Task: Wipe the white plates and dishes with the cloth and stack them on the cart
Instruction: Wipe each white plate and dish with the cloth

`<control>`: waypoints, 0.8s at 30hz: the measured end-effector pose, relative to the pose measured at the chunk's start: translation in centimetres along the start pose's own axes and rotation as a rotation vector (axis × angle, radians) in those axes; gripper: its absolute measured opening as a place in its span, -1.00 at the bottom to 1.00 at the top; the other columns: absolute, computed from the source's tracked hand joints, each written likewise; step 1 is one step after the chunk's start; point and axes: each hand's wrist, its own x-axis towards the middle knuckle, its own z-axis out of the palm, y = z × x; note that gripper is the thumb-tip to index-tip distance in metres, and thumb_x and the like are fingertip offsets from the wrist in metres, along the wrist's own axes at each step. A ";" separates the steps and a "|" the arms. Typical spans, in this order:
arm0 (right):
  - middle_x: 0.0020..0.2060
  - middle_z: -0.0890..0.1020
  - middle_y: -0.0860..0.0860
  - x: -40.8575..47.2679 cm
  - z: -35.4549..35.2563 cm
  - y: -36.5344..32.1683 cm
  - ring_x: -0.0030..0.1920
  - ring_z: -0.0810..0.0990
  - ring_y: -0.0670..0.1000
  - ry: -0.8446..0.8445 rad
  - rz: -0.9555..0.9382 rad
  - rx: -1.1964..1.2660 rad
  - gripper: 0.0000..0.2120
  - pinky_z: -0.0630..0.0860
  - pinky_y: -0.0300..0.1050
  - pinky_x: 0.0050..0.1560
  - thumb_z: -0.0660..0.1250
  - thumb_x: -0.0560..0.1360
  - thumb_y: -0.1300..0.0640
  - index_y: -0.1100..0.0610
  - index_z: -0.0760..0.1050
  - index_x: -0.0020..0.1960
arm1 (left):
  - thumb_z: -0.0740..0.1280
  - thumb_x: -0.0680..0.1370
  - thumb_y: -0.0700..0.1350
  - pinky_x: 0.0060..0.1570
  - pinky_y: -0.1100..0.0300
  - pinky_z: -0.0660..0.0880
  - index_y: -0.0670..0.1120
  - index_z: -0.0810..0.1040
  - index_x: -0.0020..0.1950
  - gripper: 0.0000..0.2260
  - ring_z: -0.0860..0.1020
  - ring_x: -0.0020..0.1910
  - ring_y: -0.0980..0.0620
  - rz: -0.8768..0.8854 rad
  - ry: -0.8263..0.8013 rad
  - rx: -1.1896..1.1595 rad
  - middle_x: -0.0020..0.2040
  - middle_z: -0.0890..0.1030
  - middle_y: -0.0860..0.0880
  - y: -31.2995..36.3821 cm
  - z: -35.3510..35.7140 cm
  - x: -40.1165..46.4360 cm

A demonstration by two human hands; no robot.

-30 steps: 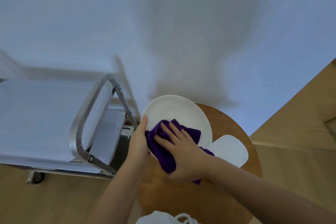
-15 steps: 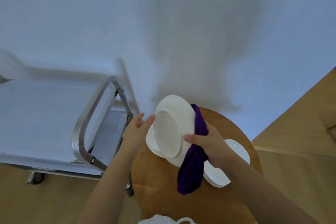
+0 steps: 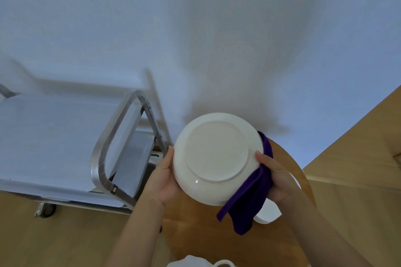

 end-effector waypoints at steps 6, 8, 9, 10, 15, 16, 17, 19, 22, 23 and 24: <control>-0.13 0.69 0.16 0.2 -1.6 0.7 -0.21 0.69 0.18 0.063 0.054 0.063 -0.18 0.61 0.06 -0.31 0.71 -0.21 0.06 0.16 0.60 0.04 | 0.24 0.46 0.13 0.21 -0.14 0.47 -0.11 0.53 0.32 -0.49 0.54 0.25 -0.17 0.004 -0.004 -0.011 0.24 0.59 -0.19 -0.8 1.9 0.1; -0.11 0.69 0.16 0.3 -1.8 0.6 -0.19 0.69 0.18 0.069 0.067 0.069 -0.11 0.61 0.07 -0.29 0.71 -0.20 0.04 0.16 0.55 0.11 | 0.26 0.44 0.11 0.10 -0.14 0.55 -0.11 0.55 0.29 -0.51 0.59 0.18 -0.16 0.009 -0.010 0.002 0.20 0.61 -0.18 -0.7 2.3 0.0; -0.10 0.69 0.16 0.4 -1.7 0.5 -0.18 0.69 0.18 0.073 0.084 0.065 -0.15 0.61 0.08 -0.29 0.70 -0.13 0.02 0.16 0.55 0.12 | 0.26 0.44 0.11 0.05 -0.13 0.59 -0.10 0.57 0.26 -0.53 0.61 0.14 -0.15 0.027 -0.012 0.002 0.18 0.63 -0.18 -0.6 2.4 0.0; -0.10 0.69 0.16 0.4 -1.4 0.3 -0.17 0.69 0.18 0.082 0.100 0.052 -0.27 0.61 0.07 -0.29 0.67 0.00 0.00 0.16 0.55 0.12 | 0.26 0.44 0.10 -0.01 -0.12 0.61 -0.10 0.58 0.24 -0.55 0.63 0.11 -0.14 0.051 -0.013 0.001 0.16 0.64 -0.17 -0.5 2.5 0.0; -0.03 0.69 0.07 1.8 -0.1 -0.4 -0.07 0.68 0.11 0.228 0.020 -0.005 -0.60 0.59 0.04 -0.12 0.37 0.36 -0.24 0.04 0.68 -0.04 | 0.21 0.51 0.09 -0.05 -0.06 0.62 -0.08 0.49 0.36 -0.53 0.59 0.18 -0.15 0.157 -0.037 0.078 0.23 0.60 -0.17 0.9 3.4 -0.4; -0.03 0.70 0.04 2.0 0.3 -0.7 -0.06 0.68 0.08 0.265 -0.008 -0.014 -0.58 0.57 0.03 -0.10 0.31 0.40 -0.29 0.02 0.67 -0.01 | 0.21 0.51 0.08 -0.06 -0.05 0.62 -0.08 0.49 0.36 -0.54 0.59 0.18 -0.15 0.177 -0.050 0.092 0.23 0.60 -0.17 1.2 3.6 -0.6; -0.05 0.70 0.02 2.2 0.8 -1.1 -0.07 0.69 0.06 0.302 -0.031 -0.043 -0.58 0.55 0.01 -0.12 0.27 0.43 -0.31 -0.01 0.64 0.01 | 0.21 0.51 0.07 -0.07 -0.04 0.62 -0.09 0.50 0.33 -0.55 0.60 0.16 -0.14 0.200 -0.067 0.103 0.22 0.61 -0.17 1.6 3.8 -0.7; -0.08 0.70 -0.02 2.6 1.7 -1.8 -0.06 0.66 0.04 0.393 -0.090 -0.158 -0.61 0.54 -0.03 -0.18 0.22 0.48 -0.29 -0.03 0.58 0.05 | 0.21 0.50 0.05 -0.09 -0.01 0.63 -0.08 0.56 0.24 -0.61 0.63 0.11 -0.12 0.256 -0.087 0.132 0.16 0.64 -0.16 2.2 4.4 -1.1; -0.04 0.63 -0.07 3.1 3.2 -2.8 0.01 0.60 0.02 0.507 -0.332 -0.360 -0.72 0.55 0.03 -0.01 0.18 0.53 -0.23 -0.09 0.47 0.11 | 0.21 0.50 0.05 0.07 -0.05 0.59 -0.13 0.52 0.29 -0.57 0.60 0.16 -0.13 0.346 -0.056 0.227 0.21 0.61 -0.17 3.2 5.3 -1.6; -0.10 0.63 -0.11 3.0 3.8 -3.2 -0.03 0.61 -0.02 0.523 -0.432 -0.441 -0.77 0.54 -0.01 -0.01 0.17 0.54 -0.20 -0.11 0.45 0.08 | 0.22 0.50 0.06 0.12 -0.07 0.57 -0.15 0.48 0.33 -0.53 0.58 0.19 -0.14 0.381 -0.032 0.273 0.24 0.59 -0.18 3.5 5.6 -1.8; -0.18 0.62 -0.17 2.8 4.6 -3.6 -0.09 0.61 -0.08 0.520 -0.532 -0.530 -0.83 0.53 -0.09 -0.07 0.17 0.55 -0.16 -0.13 0.45 0.03 | 0.22 0.51 0.06 0.14 -0.08 0.55 -0.15 0.45 0.36 -0.52 0.57 0.20 -0.15 0.415 -0.010 0.341 0.25 0.58 -0.17 3.7 5.9 -2.0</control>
